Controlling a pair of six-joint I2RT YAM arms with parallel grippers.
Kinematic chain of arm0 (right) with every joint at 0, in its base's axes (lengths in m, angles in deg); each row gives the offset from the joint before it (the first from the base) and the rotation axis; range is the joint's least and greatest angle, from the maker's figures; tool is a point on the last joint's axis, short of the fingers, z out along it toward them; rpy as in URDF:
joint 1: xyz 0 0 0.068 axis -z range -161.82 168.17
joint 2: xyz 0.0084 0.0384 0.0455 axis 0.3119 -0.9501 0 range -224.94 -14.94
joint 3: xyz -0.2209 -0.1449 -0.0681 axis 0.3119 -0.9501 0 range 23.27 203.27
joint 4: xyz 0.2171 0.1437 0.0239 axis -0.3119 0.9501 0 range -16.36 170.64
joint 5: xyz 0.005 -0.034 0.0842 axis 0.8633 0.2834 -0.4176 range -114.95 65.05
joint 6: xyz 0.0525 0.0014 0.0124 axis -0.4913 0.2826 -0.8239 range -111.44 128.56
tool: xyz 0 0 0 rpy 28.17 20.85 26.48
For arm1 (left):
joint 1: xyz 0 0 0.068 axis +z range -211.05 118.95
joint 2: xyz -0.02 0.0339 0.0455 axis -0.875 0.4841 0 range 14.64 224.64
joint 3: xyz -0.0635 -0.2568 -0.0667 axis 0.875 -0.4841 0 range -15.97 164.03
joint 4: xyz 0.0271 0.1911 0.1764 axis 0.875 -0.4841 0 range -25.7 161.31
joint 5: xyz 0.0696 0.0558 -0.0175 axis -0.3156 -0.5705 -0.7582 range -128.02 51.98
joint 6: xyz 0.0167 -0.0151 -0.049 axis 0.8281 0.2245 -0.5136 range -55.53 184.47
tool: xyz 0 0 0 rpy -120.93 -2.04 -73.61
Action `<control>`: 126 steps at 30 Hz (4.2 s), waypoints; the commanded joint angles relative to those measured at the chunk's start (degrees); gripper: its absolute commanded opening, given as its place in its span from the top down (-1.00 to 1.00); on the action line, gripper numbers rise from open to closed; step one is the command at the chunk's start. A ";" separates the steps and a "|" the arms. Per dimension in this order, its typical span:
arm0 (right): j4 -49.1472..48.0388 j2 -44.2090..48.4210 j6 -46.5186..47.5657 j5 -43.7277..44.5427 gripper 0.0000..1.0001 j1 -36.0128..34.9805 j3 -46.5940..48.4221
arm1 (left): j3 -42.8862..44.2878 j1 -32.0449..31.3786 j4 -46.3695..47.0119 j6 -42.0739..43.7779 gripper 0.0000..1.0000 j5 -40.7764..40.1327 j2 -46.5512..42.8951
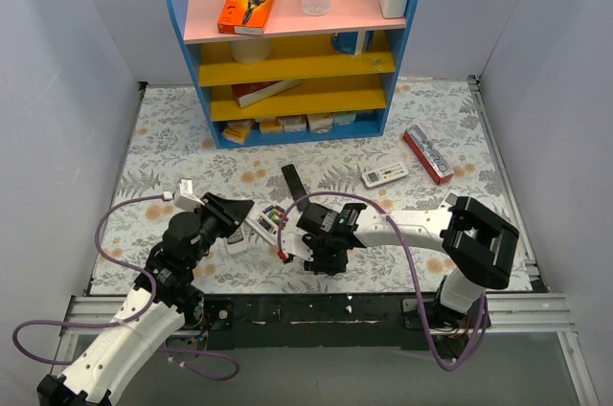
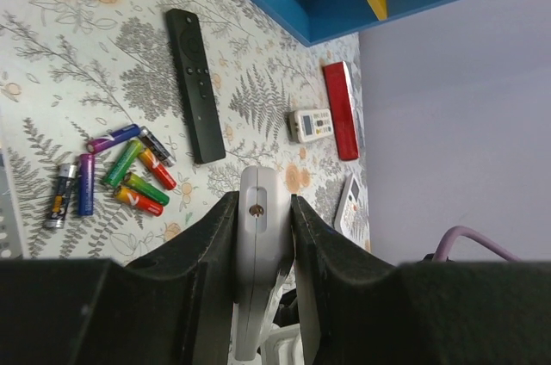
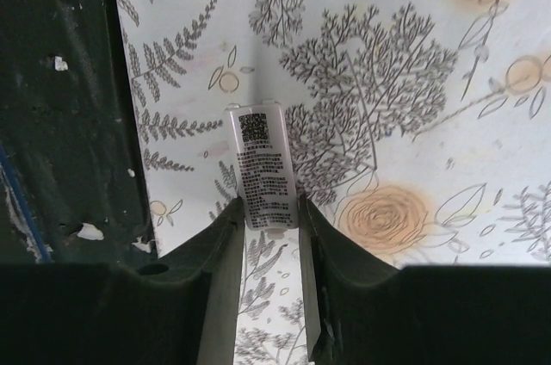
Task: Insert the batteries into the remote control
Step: Pick up the battery cover at the center of the board, then load the battery cover into the remote control.
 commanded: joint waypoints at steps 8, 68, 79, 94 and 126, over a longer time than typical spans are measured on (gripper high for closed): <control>4.26 10.89 -16.39 6.06 0.81 -0.19 0.25 | -7.58 0.40 23.35 -3.54 1.00 10.71 5.41; 22.55 1.31 -49.71 20.39 0.97 -0.89 37.97 | -11.89 -5.66 60.10 0.76 1.00 12.83 23.70; 21.24 0.35 -49.36 17.94 0.97 -0.98 38.58 | -11.80 -5.57 62.03 1.11 1.00 14.41 24.58; 18.34 1.31 -51.47 18.99 0.97 0.25 37.27 | -11.80 -6.01 64.14 -0.12 1.00 16.87 25.45; 19.65 -0.97 -47.07 20.13 0.66 0.78 39.64 | -13.91 -6.19 66.87 -12.07 1.00 13.54 26.95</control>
